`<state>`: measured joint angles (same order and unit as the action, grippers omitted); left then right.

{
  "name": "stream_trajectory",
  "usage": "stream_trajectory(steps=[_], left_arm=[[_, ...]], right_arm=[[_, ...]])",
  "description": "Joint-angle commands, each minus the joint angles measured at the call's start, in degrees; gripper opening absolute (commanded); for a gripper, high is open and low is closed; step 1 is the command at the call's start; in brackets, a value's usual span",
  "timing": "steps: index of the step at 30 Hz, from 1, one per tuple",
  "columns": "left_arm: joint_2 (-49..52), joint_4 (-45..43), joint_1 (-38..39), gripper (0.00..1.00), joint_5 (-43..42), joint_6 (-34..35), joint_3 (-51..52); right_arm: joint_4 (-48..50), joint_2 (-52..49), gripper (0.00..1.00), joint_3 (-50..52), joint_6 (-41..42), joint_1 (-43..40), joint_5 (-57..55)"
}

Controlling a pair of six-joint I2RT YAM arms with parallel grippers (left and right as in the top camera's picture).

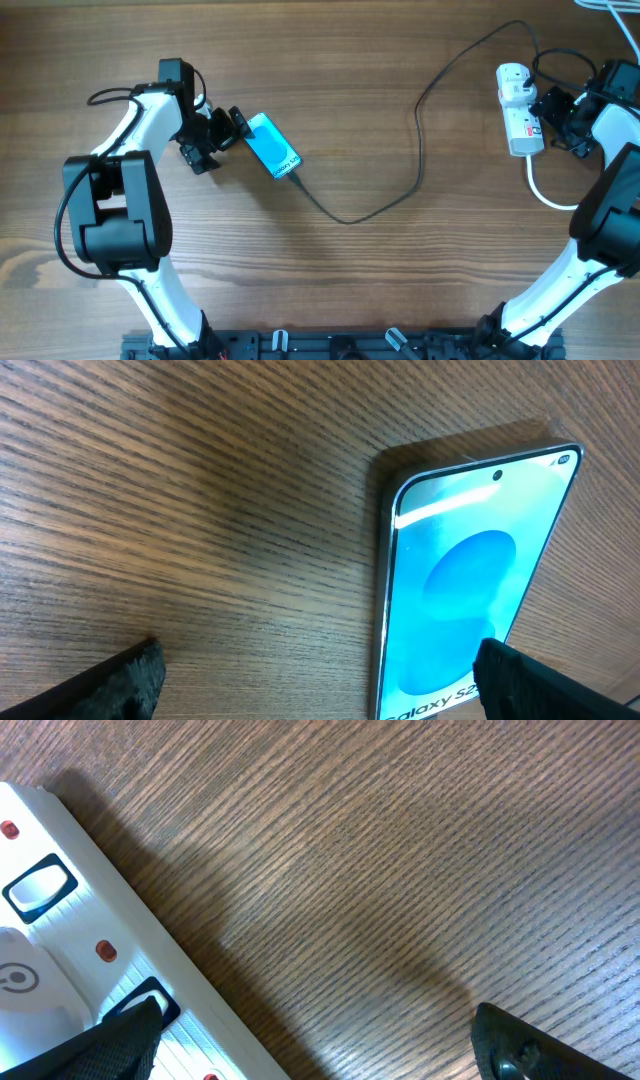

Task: Plug charger to phone and switch on socket
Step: 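Press the power strip switch down with the right gripper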

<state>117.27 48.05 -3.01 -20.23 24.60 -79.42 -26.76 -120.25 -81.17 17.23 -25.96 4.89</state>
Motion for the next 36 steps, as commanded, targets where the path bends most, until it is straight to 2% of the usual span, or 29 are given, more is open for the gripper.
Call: stream_trajectory(steps=[1,9,30,36], left_arm=[[3.6,0.0,-0.6,1.00,4.5,-0.1,2.6],[3.6,0.0,-0.6,1.00,4.5,-0.1,2.6],[3.6,0.0,-0.6,1.00,4.5,-0.1,2.6],[3.6,0.0,-0.6,1.00,4.5,-0.1,2.6]], right_arm=[[0.2,-3.0,1.00,1.0,-2.3,1.4,-1.0],[3.4,-3.0,1.00,1.0,-4.7,1.4,5.7],[-1.7,-3.0,1.00,1.0,-5.1,2.9,4.3],[-7.0,-1.3,1.00,0.4,-5.0,2.6,-2.3]])
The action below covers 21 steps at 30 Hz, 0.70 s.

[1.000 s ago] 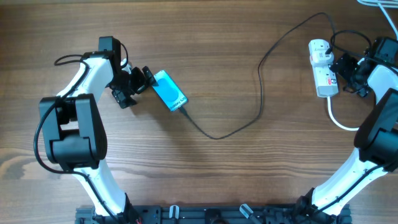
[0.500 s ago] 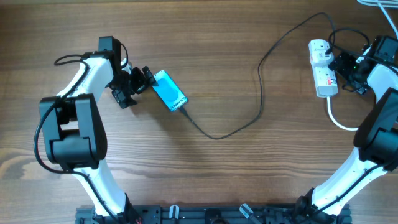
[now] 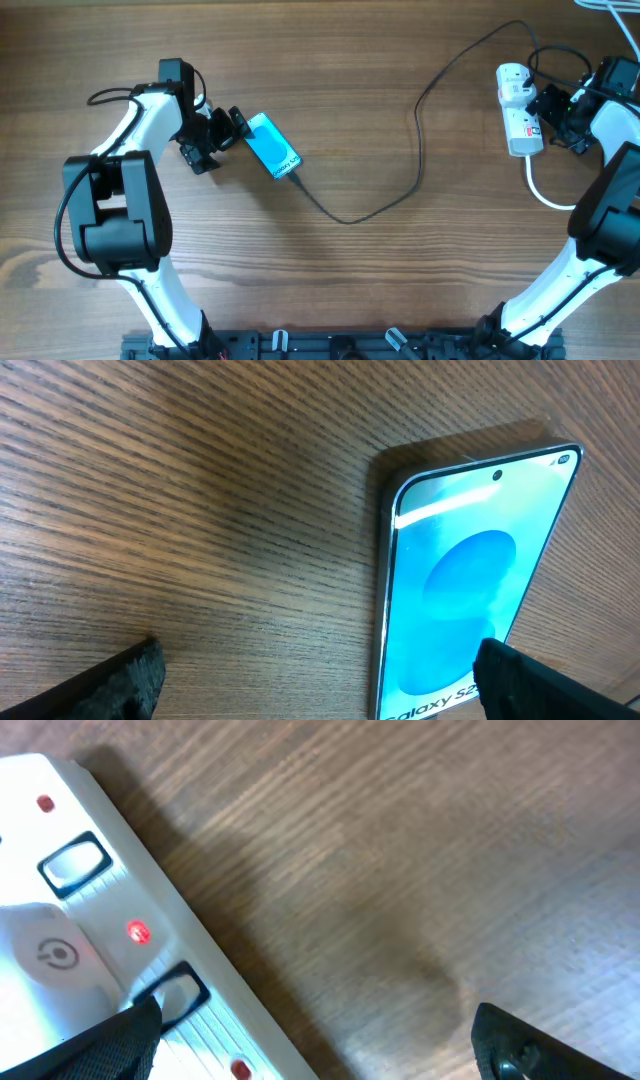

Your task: Plug charger to phone and switch on socket

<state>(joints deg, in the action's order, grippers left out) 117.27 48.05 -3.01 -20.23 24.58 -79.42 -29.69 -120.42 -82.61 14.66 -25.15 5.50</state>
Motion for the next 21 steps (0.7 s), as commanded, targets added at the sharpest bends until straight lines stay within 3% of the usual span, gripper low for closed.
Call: stream_trajectory(steps=[1,7,14,21], left_arm=[[3.6,0.0,-0.6,1.00,4.5,-0.1,2.6],[3.6,0.0,-0.6,1.00,4.5,-0.1,2.6],[3.6,0.0,-0.6,1.00,4.5,-0.1,2.6],[3.6,0.0,-0.6,1.00,4.5,-0.1,2.6]], right_arm=[[-4.5,0.1,1.00,1.8,-2.4,1.8,-3.0],[-9.6,12.0,1.00,1.6,-2.5,2.0,2.7],[-20.9,12.1,1.00,1.7,-2.5,6.3,6.2],[-22.7,12.1,1.00,1.7,-2.5,7.9,6.2]])
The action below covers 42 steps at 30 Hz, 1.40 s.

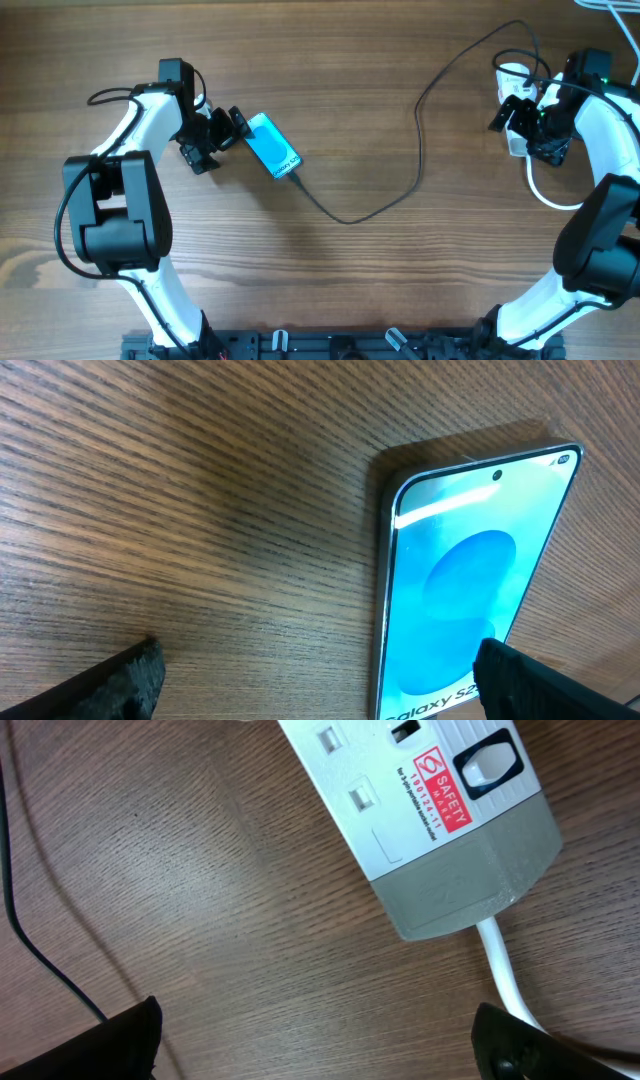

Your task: Plug charger to phone and switch on socket

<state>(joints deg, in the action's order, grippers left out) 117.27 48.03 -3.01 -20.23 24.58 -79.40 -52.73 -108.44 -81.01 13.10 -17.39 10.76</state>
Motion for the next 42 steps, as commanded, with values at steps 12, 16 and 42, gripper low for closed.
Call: stream_trajectory(steps=[12,16,42], left_arm=[[3.6,0.0,-0.6,1.00,4.5,-0.1,2.6],[3.6,0.0,-0.6,1.00,4.5,-0.1,2.6],[-56.7,-0.2,-0.6,1.00,4.5,-0.1,2.6]], right_arm=[[19.3,0.1,1.00,0.1,-0.9,0.2,0.9],[19.3,0.1,1.00,0.1,-0.9,0.2,0.9],[19.3,0.1,1.00,0.1,-0.9,0.2,0.9]])
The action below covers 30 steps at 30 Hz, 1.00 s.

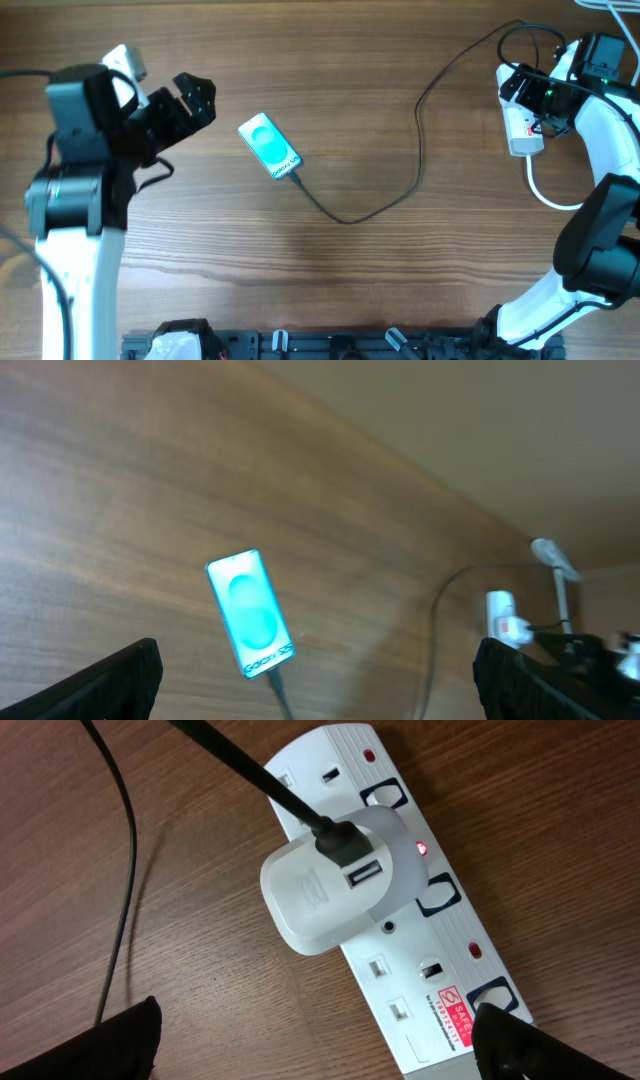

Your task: Plug charger to phone and switch on socket

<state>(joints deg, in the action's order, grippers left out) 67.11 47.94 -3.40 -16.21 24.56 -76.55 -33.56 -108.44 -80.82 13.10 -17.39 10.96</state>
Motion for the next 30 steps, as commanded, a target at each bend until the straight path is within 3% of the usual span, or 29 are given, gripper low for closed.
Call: stream_trajectory(steps=[1,8,12,24,27,30], left_arm=[[-9.3,-0.1,-0.2,1.00,0.5,-0.1,-0.3],[-30.6,0.2,-0.2,1.00,0.4,-0.1,-0.3],[-32.6,2.1,-0.2,1.00,0.4,-0.1,-0.2],[-43.9,42.5,-0.2,1.00,0.4,-0.1,-0.2],[-46.3,48.6,-0.2,1.00,0.4,-0.1,-0.1],[-48.7,48.5,-0.2,1.00,0.4,-0.1,1.5]], right_arm=[[0.2,0.1,1.00,-0.1,-0.9,0.2,0.7],[0.2,0.1,1.00,-0.1,-1.0,0.2,0.7],[0.1,0.1,1.00,-0.1,-0.9,0.2,0.7],[0.2,0.1,1.00,-0.1,-0.9,0.2,0.7],[0.1,0.1,1.00,-0.1,-0.9,0.2,0.7],[0.1,0.1,0.99,-0.1,-0.9,0.2,0.7]])
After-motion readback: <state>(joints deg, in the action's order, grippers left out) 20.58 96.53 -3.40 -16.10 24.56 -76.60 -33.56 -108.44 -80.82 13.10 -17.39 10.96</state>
